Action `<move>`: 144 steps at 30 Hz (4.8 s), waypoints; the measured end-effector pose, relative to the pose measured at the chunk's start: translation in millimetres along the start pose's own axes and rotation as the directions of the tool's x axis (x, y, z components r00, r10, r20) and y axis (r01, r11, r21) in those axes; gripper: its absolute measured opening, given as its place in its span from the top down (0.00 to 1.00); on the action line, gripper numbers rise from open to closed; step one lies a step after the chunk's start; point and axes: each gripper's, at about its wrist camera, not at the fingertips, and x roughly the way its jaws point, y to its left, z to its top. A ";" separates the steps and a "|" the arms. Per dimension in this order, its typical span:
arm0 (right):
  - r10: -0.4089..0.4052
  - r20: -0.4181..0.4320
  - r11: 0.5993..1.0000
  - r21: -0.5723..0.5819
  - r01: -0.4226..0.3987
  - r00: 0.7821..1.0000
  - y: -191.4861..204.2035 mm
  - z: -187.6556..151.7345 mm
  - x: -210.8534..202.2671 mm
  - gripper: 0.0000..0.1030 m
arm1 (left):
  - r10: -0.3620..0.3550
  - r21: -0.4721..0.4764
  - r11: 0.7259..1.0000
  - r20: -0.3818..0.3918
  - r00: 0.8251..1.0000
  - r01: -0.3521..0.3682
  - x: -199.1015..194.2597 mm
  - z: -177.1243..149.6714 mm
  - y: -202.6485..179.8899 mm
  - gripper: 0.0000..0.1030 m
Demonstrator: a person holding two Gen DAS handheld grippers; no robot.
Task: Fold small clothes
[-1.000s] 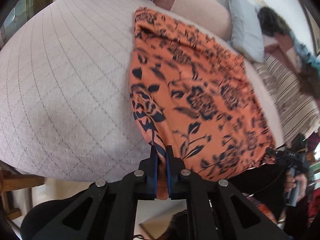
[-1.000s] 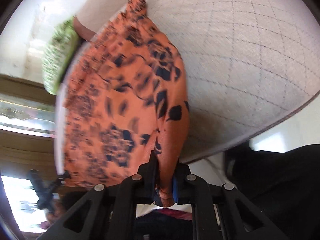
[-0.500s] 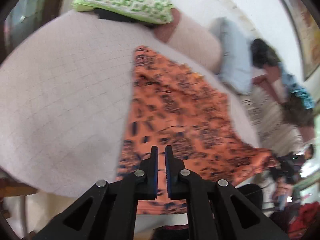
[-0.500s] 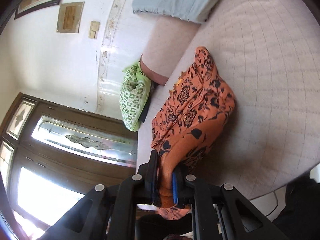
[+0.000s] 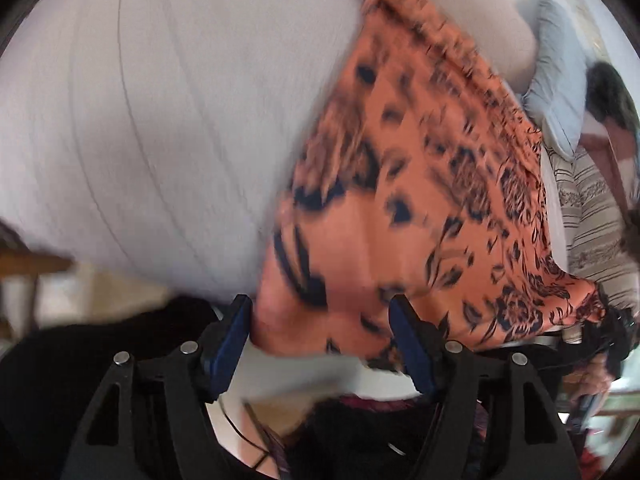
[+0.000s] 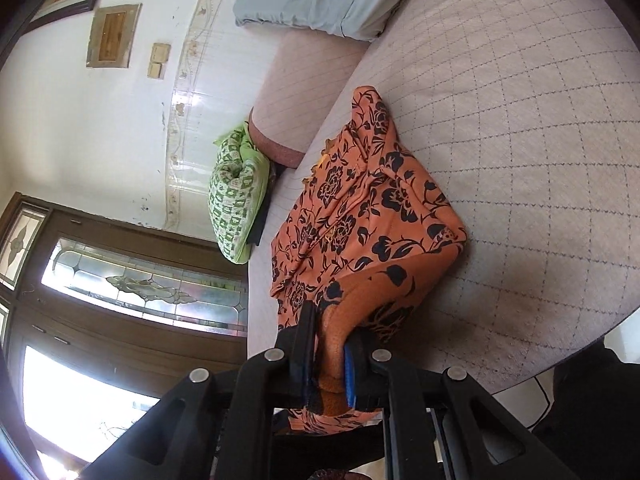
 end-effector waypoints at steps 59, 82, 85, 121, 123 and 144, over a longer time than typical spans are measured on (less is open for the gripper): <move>-0.184 0.252 0.983 0.067 0.172 0.950 -18.7 245.6 160.6 0.34 | 0.004 -0.110 0.993 0.329 0.944 0.035 6.0 296.9 -90.0 0.24; -0.652 0.232 0.609 -0.407 0.681 0.722 49.2 185.5 253.0 0.89 | -0.027 0.063 0.998 0.378 0.925 0.004 -9.0 284.9 -121.3 0.87; -0.571 0.236 0.672 -0.415 0.613 0.786 67.5 181.3 238.0 0.91 | -0.084 0.062 0.996 0.380 0.921 0.065 -14.5 283.9 -120.6 0.87; -0.367 0.293 0.858 -0.260 0.443 0.883 25.2 257.7 236.5 0.35 | -0.165 0.065 0.986 0.498 0.851 0.153 -41.1 327.8 -141.9 0.88; -0.399 0.299 0.826 -0.292 0.481 0.867 31.1 255.7 244.2 0.35 | -0.157 0.065 0.987 0.494 0.855 0.144 -37.8 327.1 -142.2 0.88; -0.516 0.371 0.774 -0.184 0.606 0.772 6.8 276.1 239.4 0.92 | -0.084 -0.092 0.987 0.426 0.901 0.135 6.1 353.4 -105.2 0.71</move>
